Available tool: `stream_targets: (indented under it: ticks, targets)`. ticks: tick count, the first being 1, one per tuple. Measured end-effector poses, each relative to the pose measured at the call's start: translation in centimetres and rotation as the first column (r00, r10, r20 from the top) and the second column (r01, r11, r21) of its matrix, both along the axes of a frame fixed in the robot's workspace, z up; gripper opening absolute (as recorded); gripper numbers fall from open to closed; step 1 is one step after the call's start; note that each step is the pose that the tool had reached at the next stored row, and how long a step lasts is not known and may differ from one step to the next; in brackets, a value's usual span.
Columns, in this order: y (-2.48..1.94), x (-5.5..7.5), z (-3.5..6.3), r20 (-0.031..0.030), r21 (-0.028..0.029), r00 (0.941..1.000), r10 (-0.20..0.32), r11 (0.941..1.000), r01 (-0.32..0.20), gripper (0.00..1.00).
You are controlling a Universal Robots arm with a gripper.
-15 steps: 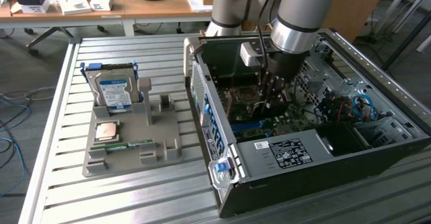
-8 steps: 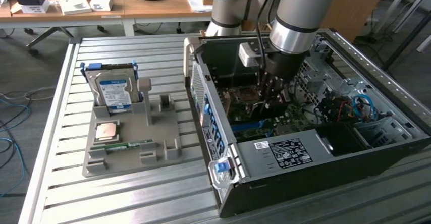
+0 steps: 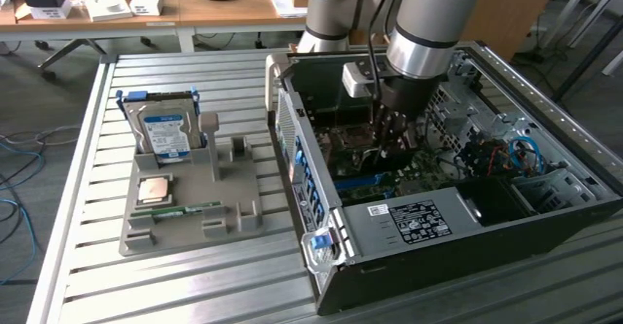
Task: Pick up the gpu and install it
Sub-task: 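Insert the gpu into the slot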
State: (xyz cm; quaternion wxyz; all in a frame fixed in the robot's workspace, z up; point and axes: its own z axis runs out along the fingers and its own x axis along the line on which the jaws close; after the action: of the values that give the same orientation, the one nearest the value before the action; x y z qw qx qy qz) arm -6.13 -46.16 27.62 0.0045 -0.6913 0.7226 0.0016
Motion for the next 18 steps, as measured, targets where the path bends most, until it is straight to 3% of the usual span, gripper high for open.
stream_targets:
  ticks: [18]
  targets:
    - [-0.01,-0.43,-0.82,-0.0002,-0.0004,1.0,0.001,1.0,-0.001,0.26]
